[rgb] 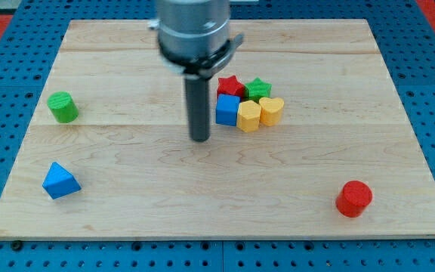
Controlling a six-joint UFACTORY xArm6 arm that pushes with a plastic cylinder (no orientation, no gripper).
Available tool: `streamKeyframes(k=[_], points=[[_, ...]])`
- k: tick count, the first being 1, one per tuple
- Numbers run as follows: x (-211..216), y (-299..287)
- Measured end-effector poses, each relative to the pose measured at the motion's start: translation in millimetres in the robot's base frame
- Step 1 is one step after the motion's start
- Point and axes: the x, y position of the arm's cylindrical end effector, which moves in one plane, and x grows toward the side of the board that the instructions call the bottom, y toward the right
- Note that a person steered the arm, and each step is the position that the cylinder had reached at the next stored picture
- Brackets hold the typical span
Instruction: Move your arm below the yellow hexagon
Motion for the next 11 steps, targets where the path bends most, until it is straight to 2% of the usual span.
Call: streamKeyframes(k=[1, 2, 3, 8, 9, 11], points=[[62.6, -52.0], [78.5, -69.0], [53.1, 7.7], [2.3, 87.2], [-18.3, 87.3], [-33.5, 87.3]])
